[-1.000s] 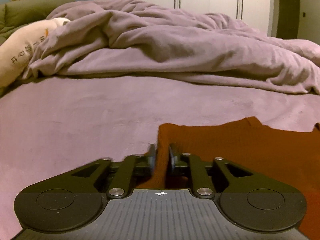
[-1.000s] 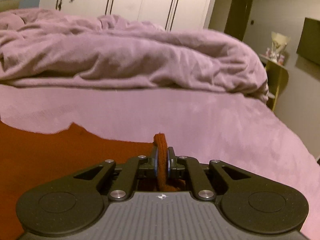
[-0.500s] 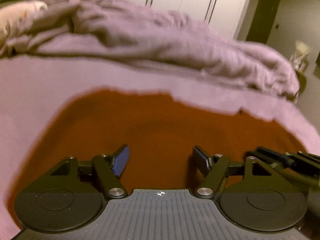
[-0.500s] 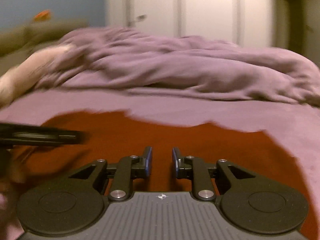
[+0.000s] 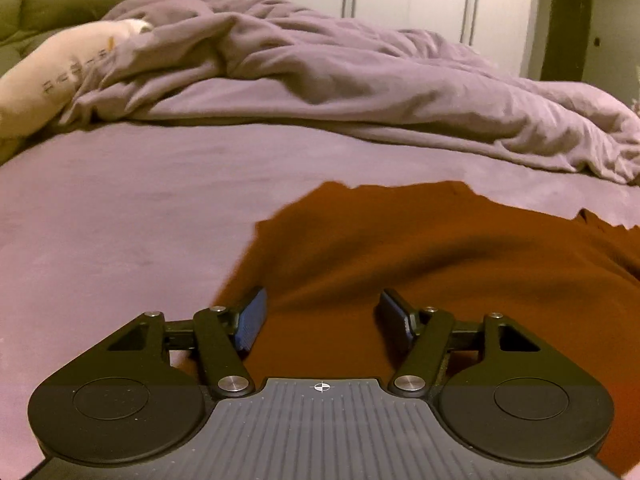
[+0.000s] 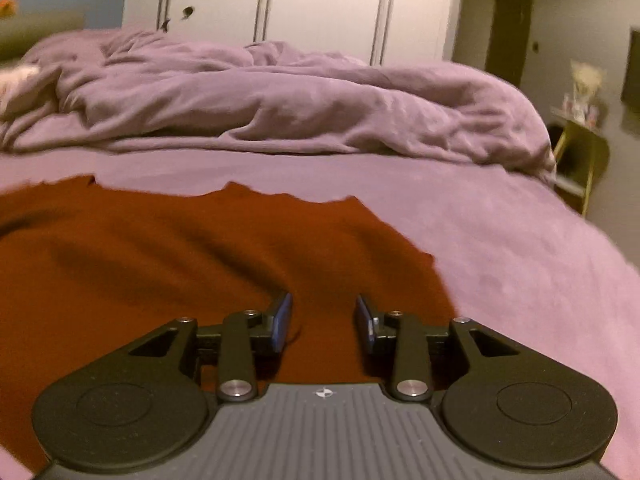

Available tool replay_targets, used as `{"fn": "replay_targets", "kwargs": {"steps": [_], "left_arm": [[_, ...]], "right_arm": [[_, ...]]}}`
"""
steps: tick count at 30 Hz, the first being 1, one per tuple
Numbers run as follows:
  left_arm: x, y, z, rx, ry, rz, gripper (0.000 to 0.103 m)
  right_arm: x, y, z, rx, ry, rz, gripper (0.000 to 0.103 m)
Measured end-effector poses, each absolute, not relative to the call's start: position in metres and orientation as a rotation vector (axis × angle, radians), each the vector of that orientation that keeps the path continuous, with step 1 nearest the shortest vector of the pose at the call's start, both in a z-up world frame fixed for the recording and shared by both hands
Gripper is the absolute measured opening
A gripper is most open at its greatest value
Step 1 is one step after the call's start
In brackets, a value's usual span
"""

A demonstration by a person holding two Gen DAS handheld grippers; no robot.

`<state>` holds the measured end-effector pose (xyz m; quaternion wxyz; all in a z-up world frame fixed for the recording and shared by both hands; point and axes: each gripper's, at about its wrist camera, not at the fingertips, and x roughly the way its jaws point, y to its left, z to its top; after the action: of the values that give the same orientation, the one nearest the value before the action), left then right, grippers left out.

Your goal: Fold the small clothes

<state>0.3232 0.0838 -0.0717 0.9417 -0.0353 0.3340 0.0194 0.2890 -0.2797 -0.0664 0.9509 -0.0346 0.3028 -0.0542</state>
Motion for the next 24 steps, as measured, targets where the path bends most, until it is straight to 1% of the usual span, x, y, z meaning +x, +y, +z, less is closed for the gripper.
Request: {"fn": "replay_targets", "kwargs": {"steps": [3,5,8,10,11,12,14,18,21,24], "left_arm": [[0.312,0.097,-0.065,-0.091,0.692,0.042,0.068],[0.302,0.099,-0.059,-0.118,0.692,0.017,0.068],[0.288,0.100,-0.056,-0.153,0.690,-0.047,0.081],[0.287,0.100,-0.062,-0.132,0.699,-0.048,0.082],[0.287,0.103,-0.063,-0.132,0.695,-0.049,0.082],[0.286,0.109,-0.062,-0.156,0.697,-0.045,0.079],[0.285,0.120,-0.058,-0.186,0.714,0.030,0.081],[0.273,0.156,-0.052,-0.329,0.761,0.024,0.079],[0.262,0.164,-0.048,-0.395,0.814,-0.083,0.079],[0.258,0.166,-0.055,-0.519,0.891,-0.206,0.077]], "right_arm": [[0.276,-0.277,-0.057,-0.133,0.613,-0.150,0.032],[0.258,-0.276,-0.047,-0.075,0.605,-0.096,0.031],[0.237,-0.274,-0.042,-0.084,0.597,-0.048,0.031],[0.230,-0.274,-0.049,-0.125,0.620,-0.044,0.028],[0.230,-0.277,-0.051,-0.144,0.615,-0.055,0.028],[0.229,-0.283,-0.052,-0.146,0.615,-0.076,0.028],[0.228,-0.298,-0.050,-0.112,0.615,-0.120,0.029],[0.220,-0.317,-0.040,-0.089,0.659,-0.238,0.028],[0.206,-0.318,-0.030,-0.033,0.647,-0.217,0.028],[0.194,-0.303,-0.024,0.027,0.630,-0.144,0.028]]}}
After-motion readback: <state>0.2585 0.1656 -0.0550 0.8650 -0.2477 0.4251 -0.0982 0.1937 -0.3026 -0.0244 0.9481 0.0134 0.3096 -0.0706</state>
